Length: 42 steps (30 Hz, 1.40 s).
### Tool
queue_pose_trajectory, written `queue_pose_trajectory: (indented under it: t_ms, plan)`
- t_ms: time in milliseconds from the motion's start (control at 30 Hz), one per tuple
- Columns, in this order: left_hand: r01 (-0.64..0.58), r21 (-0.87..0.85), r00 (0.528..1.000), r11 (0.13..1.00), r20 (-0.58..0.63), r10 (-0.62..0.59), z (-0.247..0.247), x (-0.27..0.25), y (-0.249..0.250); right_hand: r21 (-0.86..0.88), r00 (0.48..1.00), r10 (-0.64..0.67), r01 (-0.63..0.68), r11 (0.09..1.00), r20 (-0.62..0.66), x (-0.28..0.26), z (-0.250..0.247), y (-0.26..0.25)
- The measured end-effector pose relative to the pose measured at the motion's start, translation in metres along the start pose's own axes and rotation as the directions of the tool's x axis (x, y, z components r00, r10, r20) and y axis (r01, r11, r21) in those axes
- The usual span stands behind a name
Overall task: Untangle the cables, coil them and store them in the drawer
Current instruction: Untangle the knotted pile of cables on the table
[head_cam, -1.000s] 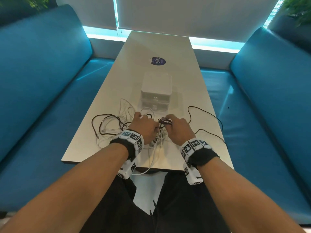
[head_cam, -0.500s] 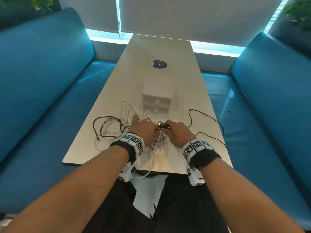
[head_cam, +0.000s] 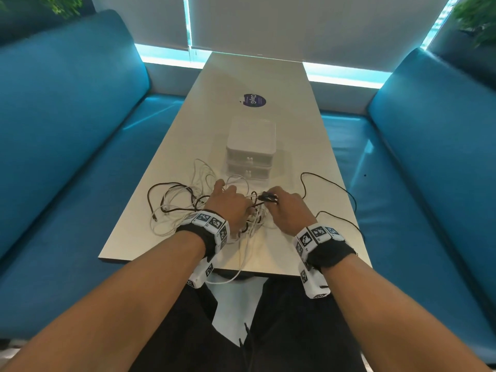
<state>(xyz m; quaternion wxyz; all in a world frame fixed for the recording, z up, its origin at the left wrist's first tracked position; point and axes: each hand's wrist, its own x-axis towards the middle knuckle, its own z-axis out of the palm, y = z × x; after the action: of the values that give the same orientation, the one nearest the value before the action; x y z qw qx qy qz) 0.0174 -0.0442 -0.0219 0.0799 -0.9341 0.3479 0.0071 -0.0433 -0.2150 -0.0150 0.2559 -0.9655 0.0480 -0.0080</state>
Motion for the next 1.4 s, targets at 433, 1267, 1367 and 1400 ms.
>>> queue_pose_trajectory:
  t_ms: [433,1267,1367,1400]
  plan:
    - [0.094,-0.150,0.995,0.984,0.039,-0.089,0.006,-0.005,-0.008,0.062,0.998,0.058,-0.058,0.996,0.007,0.007,-0.009,0.006]
    - [0.037,-0.115,0.999,0.993,-0.003,-0.037,0.012,-0.006,-0.013,0.042,0.996,-0.060,0.057,0.998,0.071,0.001,0.000,-0.006]
    - [0.042,-0.142,0.999,0.989,0.015,-0.041,0.011,-0.006,-0.015,0.000,0.999,-0.007,0.007,1.000,0.037,0.003,-0.010,0.006]
    - [0.048,-0.143,0.999,0.989,0.024,-0.045,0.011,-0.006,-0.017,-0.007,0.999,0.035,-0.035,0.999,0.018,0.004,-0.013,0.012]
